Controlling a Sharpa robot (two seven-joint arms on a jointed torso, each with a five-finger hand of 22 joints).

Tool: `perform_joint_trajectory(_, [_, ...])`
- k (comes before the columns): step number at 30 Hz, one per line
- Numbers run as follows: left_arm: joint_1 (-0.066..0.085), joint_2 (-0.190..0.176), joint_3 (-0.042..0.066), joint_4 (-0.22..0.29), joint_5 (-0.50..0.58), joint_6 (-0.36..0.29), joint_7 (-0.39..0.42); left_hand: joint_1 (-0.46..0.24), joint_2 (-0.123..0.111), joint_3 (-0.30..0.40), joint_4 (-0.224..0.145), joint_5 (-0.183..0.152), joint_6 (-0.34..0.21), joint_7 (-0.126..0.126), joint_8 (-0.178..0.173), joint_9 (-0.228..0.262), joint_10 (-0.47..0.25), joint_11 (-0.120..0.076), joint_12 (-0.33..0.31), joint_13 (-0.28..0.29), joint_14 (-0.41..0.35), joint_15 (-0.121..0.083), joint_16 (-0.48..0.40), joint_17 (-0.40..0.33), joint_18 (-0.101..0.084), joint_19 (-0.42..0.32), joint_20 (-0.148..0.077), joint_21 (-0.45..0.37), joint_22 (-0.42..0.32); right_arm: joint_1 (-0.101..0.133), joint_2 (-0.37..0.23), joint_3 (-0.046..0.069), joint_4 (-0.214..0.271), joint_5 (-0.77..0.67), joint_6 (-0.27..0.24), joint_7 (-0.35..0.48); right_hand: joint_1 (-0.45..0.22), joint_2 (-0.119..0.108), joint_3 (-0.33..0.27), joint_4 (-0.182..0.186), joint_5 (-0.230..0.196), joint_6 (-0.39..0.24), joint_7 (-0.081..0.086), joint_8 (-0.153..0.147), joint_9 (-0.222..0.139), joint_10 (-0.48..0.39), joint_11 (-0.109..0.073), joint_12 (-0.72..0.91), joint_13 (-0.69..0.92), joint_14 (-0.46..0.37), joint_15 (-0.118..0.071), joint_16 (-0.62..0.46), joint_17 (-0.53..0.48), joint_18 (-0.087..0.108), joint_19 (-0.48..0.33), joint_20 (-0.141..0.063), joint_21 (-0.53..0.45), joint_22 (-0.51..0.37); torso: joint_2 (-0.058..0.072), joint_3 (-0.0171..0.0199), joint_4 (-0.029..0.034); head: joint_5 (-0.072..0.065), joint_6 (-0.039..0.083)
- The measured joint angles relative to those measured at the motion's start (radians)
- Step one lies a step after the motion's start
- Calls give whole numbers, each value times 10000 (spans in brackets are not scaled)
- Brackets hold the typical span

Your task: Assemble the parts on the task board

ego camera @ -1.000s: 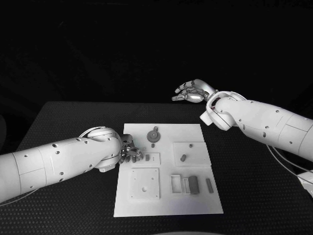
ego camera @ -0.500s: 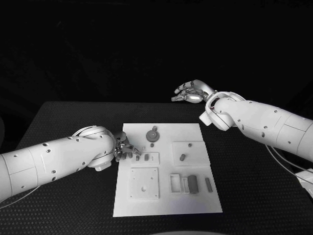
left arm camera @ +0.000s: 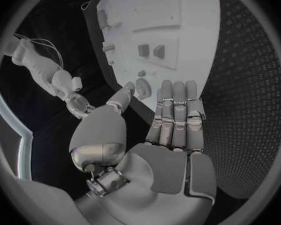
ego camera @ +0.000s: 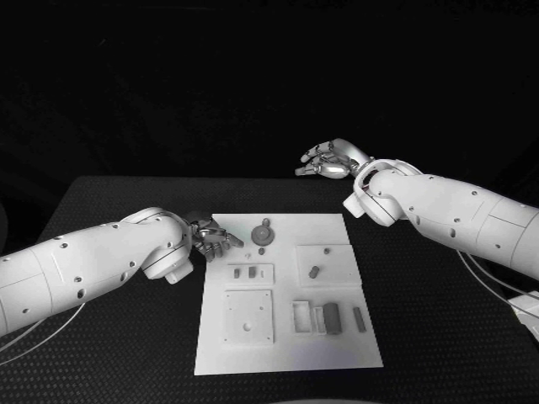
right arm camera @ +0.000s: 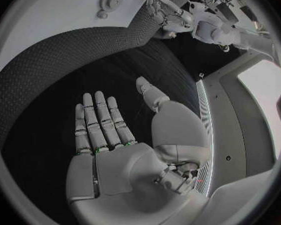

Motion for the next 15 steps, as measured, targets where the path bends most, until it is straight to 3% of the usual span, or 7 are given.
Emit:
perform_joint_trajectory(1, [0,31,-2,2,-9,-148,255,9,9,9,-35,33,-1,1,0,-5,0,0,-2,-18,0,0,-1,-14,40,15,15,0,-10,0,4,0,-7,2,0,0,0,0,0,0,0,0,0,0,0,0,0,0,0,0,0,0,0,0,0,0,0,0,0,2,0,-2,7])
perform_joint_trajectory(5, [-18,298,-64,-30,-587,-830,1351,159,51,74,-148,33,-15,16,0,-28,-36,36,-79,-74,-41,40,-76,-48,-97,-21,50,-56,-42,-10,29,0,-21,8,2,2,0,0,0,0,0,0,0,0,0,0,0,0,0,0,0,0,0,0,0,0,0,-1,7,5,0,5,49])
perform_joint_trajectory(6, [-27,381,-121,-45,-900,-1042,1626,1287,-54,670,-474,104,51,-11,-1,-58,-367,129,-381,-237,-205,88,-242,-128,-96,-191,141,-192,-100,-14,35,0,-24,10,3,3,0,0,0,0,0,0,0,0,0,0,0,0,0,0,0,0,1,0,0,0,0,-1,11,5,0,10,55])
perform_joint_trajectory(7, [-34,437,-185,-70,-1163,-1186,1800,2492,-242,1390,-617,0,292,-17,-137,-222,-348,295,-977,-615,-234,273,-514,-258,-97,-270,272,-340,-211,-16,39,0,-26,10,3,4,0,0,0,0,0,0,0,0,0,0,0,0,0,0,0,0,0,0,0,0,0,-1,12,5,0,16,59])
perform_joint_trajectory(8, [-52,482,-245,-101,-1428,-1316,1948,2858,-333,1678,-657,-57,481,-45,-300,-348,-144,338,-1422,-892,-178,363,-691,-337,-97,-263,350,-436,-287,-17,44,0,-32,11,4,5,0,0,0,0,0,0,0,0,1,0,0,0,0,0,0,0,0,0,0,0,0,-1,13,3,0,18,67])
perform_joint_trajectory(11, [-113,617,-455,-218,-2335,-1683,2349,3225,-469,1845,-682,-103,813,-70,-710,-588,318,446,-2585,-1485,-91,449,-1056,-449,-96,-200,443,-656,-428,-21,57,0,-49,13,6,6,0,0,0,0,0,0,0,0,1,0,0,0,1,0,0,0,1,0,0,0,0,-1,16,-1,0,25,86])
perform_joint_trajectory(15, [-179,792,-522,-337,-3290,-1971,2665,3246,-490,1824,-662,-199,844,-92,-935,-671,425,529,-3269,-1740,19,445,-1258,-448,-96,-160,483,-787,-527,-21,62,0,-76,15,9,7,0,0,0,0,0,0,0,0,1,0,0,0,1,0,0,0,1,0,0,0,0,-2,16,-4,-6,26,98])
